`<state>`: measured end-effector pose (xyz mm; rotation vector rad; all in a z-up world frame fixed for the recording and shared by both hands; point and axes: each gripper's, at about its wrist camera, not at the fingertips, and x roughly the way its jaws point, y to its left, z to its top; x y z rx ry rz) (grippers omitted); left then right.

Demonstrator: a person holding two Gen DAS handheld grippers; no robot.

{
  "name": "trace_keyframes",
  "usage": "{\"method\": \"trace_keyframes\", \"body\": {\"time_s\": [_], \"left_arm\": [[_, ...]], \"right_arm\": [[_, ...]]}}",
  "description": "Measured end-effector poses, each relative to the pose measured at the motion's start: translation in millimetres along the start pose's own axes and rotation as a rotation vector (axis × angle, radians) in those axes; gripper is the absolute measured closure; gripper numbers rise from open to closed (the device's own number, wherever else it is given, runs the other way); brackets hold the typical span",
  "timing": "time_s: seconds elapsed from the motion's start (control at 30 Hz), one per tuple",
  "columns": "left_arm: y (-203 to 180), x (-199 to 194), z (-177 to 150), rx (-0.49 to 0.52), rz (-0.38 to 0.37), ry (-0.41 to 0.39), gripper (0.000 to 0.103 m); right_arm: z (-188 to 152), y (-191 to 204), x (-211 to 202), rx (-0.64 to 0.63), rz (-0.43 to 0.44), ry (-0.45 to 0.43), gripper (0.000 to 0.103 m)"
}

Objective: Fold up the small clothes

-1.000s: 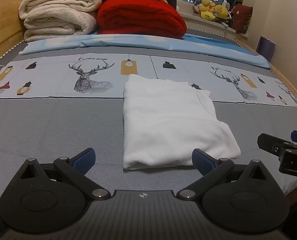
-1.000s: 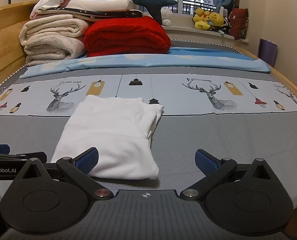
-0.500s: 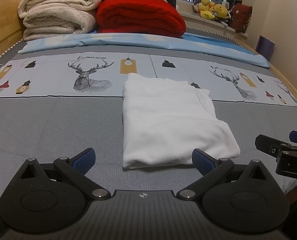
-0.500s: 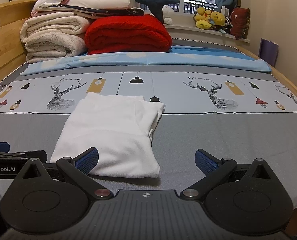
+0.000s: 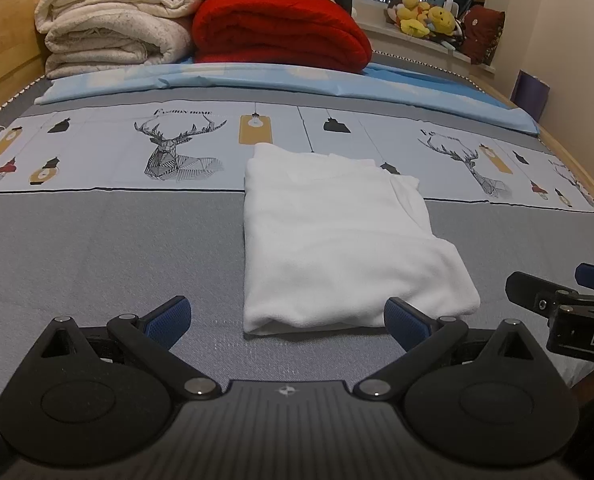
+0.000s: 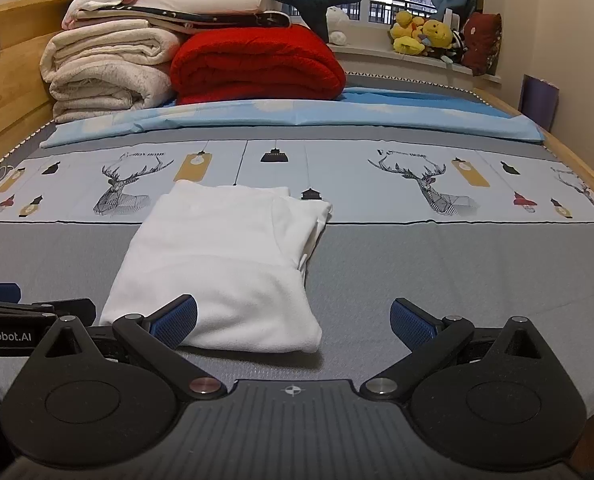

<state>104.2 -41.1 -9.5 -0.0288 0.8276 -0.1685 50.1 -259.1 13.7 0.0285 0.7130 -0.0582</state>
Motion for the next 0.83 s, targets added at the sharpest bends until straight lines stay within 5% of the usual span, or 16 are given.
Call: {"method": "trace_keyframes", "body": {"time_s": [0.83], "left_arm": [[-0.8,-0.7,0.9,0.002,-0.018,-0.008,0.0]], "right_arm": [[0.0,1.3,0.3,-0.005,0.002,0.003,0.001]]}}
